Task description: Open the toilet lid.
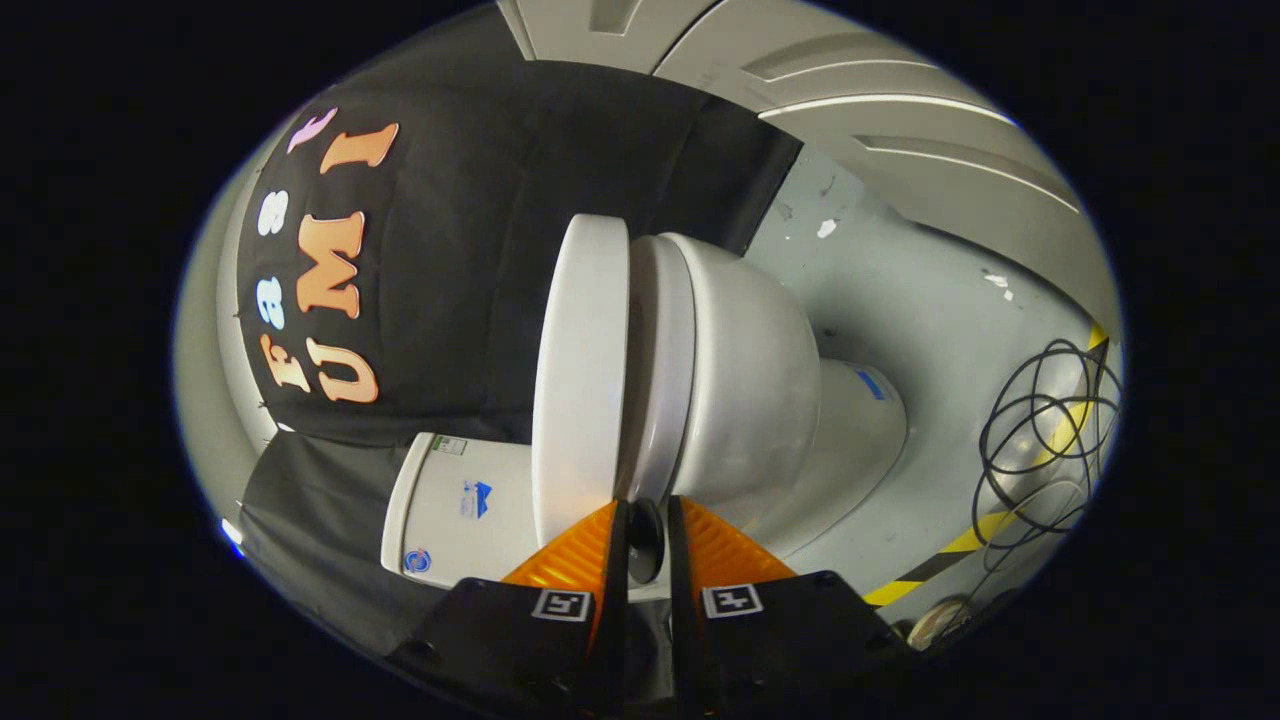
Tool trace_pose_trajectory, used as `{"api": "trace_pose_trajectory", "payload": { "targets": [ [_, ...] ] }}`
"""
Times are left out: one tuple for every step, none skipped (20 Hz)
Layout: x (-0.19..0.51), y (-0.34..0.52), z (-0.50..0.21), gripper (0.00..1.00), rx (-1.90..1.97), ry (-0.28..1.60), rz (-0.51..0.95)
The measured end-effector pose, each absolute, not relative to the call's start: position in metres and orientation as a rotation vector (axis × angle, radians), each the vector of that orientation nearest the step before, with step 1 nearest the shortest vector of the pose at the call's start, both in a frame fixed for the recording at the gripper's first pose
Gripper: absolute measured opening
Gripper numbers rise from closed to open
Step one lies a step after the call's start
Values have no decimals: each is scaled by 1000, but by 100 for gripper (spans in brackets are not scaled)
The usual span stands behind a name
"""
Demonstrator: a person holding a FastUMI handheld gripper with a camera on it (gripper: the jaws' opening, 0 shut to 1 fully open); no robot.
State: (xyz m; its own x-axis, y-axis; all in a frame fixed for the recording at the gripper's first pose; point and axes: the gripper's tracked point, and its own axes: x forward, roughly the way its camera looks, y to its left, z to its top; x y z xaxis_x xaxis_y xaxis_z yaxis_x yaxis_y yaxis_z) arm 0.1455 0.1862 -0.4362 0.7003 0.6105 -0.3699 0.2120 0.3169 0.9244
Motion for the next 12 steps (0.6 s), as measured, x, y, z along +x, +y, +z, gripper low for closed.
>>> {"api": "trace_pose_trajectory", "payload": {
  "targets": [
    [145,186,-437,22,1262,800,307],
    [144,186,-438,22,1267,800,308],
    [149,186,-435,22,1292,788,306],
    [148,182,-436,14,1293,794,319],
    [146,183,-433,14,1306,786,327],
    [143,182,-432,9,1310,785,337],
    [144,184,-431,8,1300,779,342],
    [146,184,-431,8,1273,768,344],
    [148,186,-429,8,1222,756,348],
    [147,189,-426,8,1164,739,347],
    [150,189,-423,8,1091,733,348],
    [150,190,-423,8,1038,733,351]
  ]
}}
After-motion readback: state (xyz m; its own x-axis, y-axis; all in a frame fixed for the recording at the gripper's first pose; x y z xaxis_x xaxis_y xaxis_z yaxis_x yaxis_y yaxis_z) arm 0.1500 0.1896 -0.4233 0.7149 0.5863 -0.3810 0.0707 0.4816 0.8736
